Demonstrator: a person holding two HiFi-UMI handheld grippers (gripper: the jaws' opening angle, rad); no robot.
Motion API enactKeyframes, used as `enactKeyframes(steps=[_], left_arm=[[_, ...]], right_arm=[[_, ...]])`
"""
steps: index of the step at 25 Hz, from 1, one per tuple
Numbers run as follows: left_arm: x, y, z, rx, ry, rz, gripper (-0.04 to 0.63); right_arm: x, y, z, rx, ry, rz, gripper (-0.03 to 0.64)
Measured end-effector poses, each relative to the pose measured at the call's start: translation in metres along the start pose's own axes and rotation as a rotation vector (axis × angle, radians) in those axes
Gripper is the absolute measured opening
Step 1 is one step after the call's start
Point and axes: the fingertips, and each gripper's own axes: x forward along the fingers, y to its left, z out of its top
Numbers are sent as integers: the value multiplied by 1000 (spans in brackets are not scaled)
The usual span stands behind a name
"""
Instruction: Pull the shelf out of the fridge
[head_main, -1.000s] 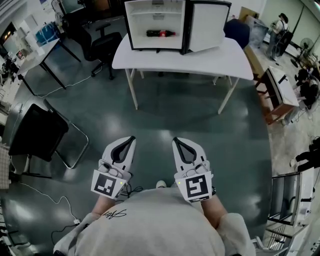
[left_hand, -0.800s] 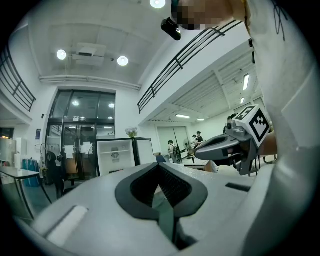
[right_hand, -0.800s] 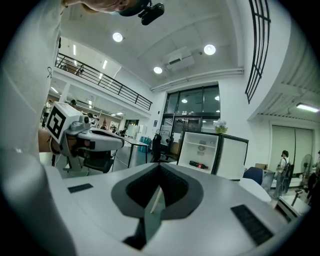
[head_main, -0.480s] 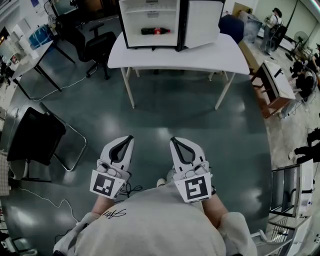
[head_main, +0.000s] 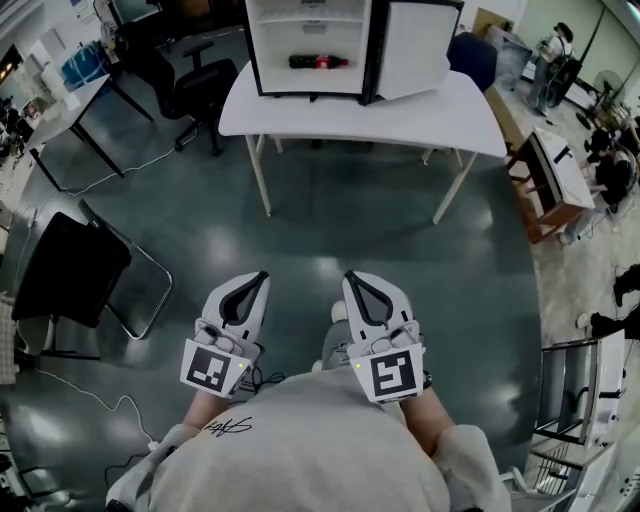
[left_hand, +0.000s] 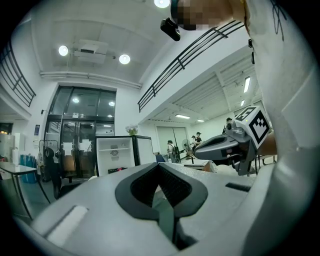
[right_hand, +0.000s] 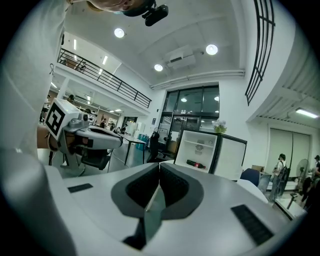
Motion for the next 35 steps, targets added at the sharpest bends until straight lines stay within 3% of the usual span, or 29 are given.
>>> enactKeyframes(steps=[12,18,35], left_arm=[[47,35,-3,-12,13,33,5],[73,59,-2,24,5,36,5],[169,109,7,27,5,52,5]], right_arm=[[50,-36,1,-17,-13,21,12],[81,-52,5,-8,-29,42,12],[155,-136,16,-14,-46,61,12]])
